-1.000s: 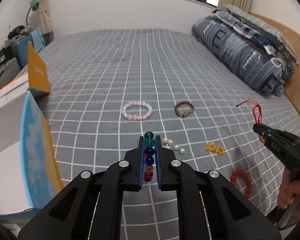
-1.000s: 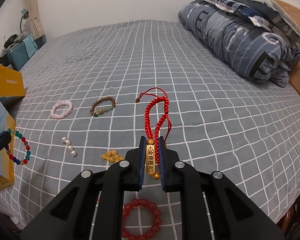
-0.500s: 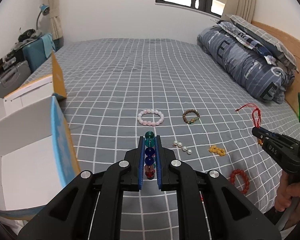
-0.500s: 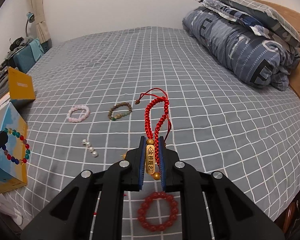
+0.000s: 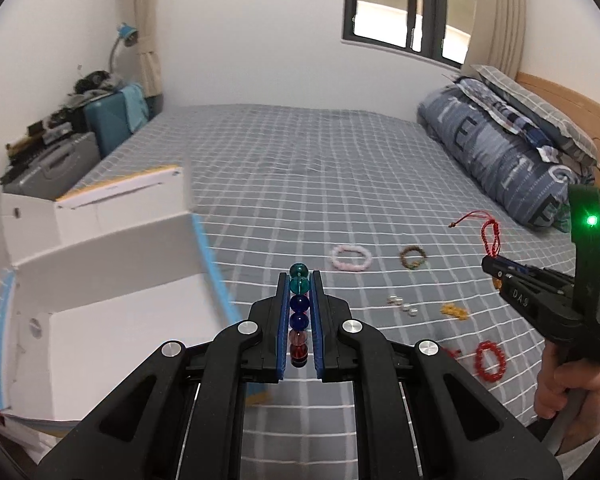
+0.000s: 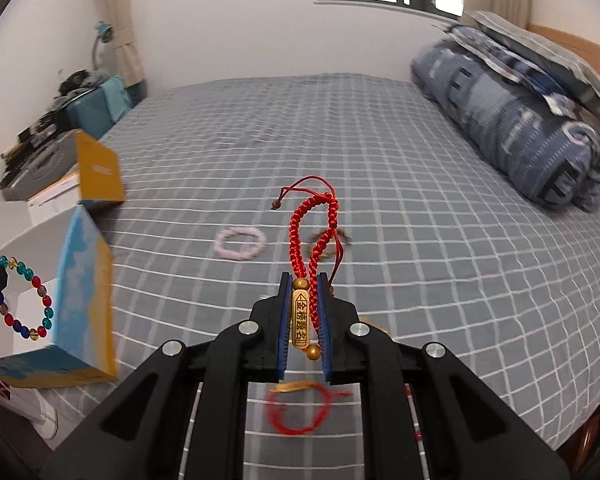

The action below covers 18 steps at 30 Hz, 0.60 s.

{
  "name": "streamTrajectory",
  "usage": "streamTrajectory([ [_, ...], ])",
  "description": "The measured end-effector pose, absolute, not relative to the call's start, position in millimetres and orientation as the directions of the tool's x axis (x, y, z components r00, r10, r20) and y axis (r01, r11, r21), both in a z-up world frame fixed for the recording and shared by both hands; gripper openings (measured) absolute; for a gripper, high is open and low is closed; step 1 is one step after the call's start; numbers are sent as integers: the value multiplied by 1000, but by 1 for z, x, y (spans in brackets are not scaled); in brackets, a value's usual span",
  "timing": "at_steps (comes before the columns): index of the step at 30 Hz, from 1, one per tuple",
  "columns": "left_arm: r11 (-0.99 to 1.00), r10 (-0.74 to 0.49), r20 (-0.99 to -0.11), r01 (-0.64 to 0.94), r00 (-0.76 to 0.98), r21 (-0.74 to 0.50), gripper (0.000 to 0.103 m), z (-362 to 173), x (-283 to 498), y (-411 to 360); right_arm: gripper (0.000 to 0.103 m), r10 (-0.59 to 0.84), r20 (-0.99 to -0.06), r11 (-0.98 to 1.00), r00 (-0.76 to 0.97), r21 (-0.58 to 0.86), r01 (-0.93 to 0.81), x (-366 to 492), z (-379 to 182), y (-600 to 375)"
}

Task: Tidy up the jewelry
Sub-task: 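Lift both held bracelets and carry them toward the white cardboard box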

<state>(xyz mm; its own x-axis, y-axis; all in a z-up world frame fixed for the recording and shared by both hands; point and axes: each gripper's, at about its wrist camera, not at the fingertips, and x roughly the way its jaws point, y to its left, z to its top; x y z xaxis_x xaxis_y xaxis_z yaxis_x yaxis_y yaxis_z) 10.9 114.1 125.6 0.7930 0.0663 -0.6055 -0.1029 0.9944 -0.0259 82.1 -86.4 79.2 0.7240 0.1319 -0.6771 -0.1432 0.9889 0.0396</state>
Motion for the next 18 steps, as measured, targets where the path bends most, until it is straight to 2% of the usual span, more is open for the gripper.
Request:
streamTrajectory([
  [11, 945, 246, -624, -327, 742, -17, 9, 134, -35, 226, 11, 253, -661, 954, 707, 47, -298, 57, 97, 31],
  [18, 907, 311, -644, -421, 698, -18, 9, 129, -50, 275, 11, 340, -661, 907, 669, 41, -420, 36, 103, 114],
])
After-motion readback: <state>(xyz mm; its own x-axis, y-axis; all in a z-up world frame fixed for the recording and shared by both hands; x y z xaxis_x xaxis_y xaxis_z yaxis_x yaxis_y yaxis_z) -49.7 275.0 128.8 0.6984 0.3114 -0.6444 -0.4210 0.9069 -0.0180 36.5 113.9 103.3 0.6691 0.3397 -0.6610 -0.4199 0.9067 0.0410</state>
